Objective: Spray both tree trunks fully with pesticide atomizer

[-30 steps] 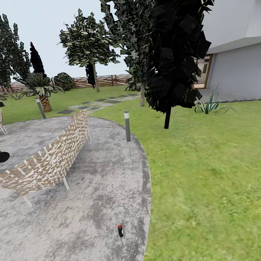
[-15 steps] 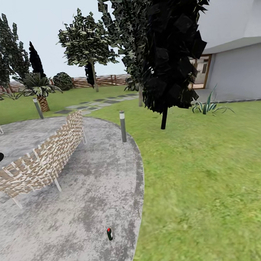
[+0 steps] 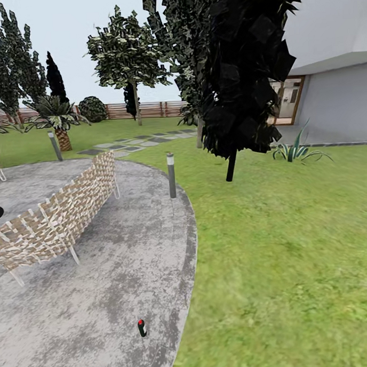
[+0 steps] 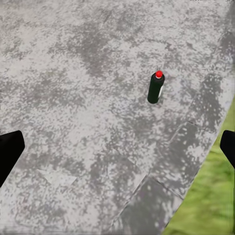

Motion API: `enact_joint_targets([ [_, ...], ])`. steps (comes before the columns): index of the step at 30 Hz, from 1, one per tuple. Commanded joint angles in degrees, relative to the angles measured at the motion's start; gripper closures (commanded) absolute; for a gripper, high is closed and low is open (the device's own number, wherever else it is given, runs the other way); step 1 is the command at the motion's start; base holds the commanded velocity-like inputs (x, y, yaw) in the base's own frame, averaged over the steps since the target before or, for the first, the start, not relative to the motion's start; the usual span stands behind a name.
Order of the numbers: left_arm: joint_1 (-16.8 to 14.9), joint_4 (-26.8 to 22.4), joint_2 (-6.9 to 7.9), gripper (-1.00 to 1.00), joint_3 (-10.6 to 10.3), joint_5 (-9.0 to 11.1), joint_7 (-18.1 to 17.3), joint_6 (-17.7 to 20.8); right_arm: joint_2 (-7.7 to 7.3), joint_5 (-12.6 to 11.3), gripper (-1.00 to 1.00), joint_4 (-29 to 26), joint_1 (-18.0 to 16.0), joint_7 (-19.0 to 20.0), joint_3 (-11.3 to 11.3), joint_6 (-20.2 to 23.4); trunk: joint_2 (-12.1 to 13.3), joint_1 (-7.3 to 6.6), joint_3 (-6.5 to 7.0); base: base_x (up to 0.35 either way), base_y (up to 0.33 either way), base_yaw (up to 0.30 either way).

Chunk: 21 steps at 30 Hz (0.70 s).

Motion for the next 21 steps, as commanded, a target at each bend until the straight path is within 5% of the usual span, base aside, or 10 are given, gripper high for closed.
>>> enact_joint_targets([
  [1,0.0,0.0,0.02,-1.0,0.0,0.0,0.0,0.0,0.0,0.0,-1.0,0.0,0.0,0.0,0.0,0.0,0.0,0.0,0.0,0.076,-0.169,0.264],
  [13,-2.0,-1.3,0.08,-1.0,-0.4,-0.8,-0.1,0.8,0.22,-0.1,-1.0,-2.6,-0.1,-0.1,0.0,0.1,0.0,0.0,0.0,0.009,-0.019,0.056],
  [15,-5.2,-1.7,0.39,-1.0,-0.4,-1.2,-0.1,1.1,0.29,-0.1,-1.0,-5.5,-0.5,-0.1,0.0,0.2,0.0,0.0,0.0,0.0,-0.001,0.002],
  [16,-10.1,-1.6,0.58,-1.0,-0.4,-1.8,-0.1,2.1,0.67,-0.1,-1.0,-10.0,-1.6,-0.2,0.0,0.6,0.0,0.0,0.0,0.0,0.0,0.0],
  [19,-16.8,-1.3,0.4,-1.0,-0.5,-3.8,-0.2,8.1,2.18,0.0,-1.0,-17.3,-5.2,-0.9,0.0,3.9,0.0,0.0,0.0,0.0,0.0,0.0],
  [21,-18.2,-1.3,0.32,-1.0,-0.8,-5.3,-0.4,10.4,2.79,0.0,-1.0,-19.7,-6.6,-1.8,0.0,6.8,0.0,0.0,0.0,0.0,0.0,0.0],
])
